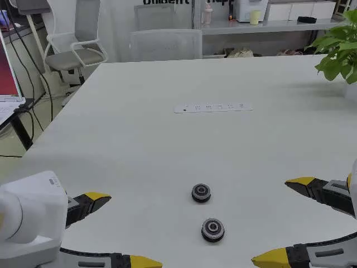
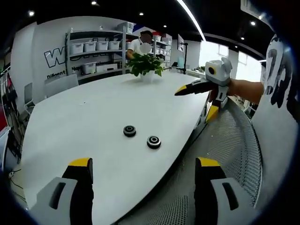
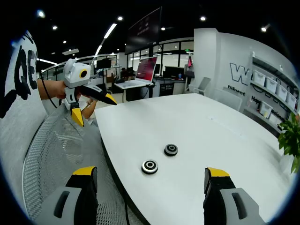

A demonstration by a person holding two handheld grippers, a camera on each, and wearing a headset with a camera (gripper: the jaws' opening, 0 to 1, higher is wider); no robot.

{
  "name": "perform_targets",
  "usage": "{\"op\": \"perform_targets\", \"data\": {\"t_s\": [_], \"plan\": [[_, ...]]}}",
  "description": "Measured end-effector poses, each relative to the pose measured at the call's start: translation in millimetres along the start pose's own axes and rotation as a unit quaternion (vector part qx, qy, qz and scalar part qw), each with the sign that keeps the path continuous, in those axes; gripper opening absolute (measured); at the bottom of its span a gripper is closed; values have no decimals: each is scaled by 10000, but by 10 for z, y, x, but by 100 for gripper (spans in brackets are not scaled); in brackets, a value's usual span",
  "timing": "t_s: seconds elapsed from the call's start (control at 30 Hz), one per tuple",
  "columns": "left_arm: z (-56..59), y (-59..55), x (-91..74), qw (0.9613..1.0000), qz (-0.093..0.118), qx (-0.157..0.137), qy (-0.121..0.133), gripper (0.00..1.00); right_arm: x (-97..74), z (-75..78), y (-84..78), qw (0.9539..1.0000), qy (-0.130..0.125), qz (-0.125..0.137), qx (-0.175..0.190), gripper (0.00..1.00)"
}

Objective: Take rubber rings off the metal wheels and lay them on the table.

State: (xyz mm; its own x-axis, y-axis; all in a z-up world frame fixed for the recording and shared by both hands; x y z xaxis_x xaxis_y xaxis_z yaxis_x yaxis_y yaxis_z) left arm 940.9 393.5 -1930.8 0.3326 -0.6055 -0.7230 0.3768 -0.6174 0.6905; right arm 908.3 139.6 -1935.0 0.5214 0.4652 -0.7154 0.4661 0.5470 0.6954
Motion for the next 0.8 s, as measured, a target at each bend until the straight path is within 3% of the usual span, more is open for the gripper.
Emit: {"op": "perform_targets", "data": {"t_s": [0.8], "plan": [[-46, 72, -32, 9999, -1, 114, 65, 86, -53, 78, 0, 9998, -118, 127, 60, 91]]}}
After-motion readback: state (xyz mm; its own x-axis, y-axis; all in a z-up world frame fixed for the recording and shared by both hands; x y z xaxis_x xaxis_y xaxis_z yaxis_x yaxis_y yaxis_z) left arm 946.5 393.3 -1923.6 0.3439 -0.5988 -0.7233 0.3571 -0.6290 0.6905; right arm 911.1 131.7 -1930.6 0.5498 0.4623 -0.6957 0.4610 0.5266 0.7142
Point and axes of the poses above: the centre of the closed fingertips' face, and the gripper's own axes: x roughly forward along the fingers, z roughly to its right, y roughly out of its top, the point moved 5 cm from there along -x, roughly backward along the fingers, and after that the axes turned 14 degrees about -z, right-handed, at the moved point
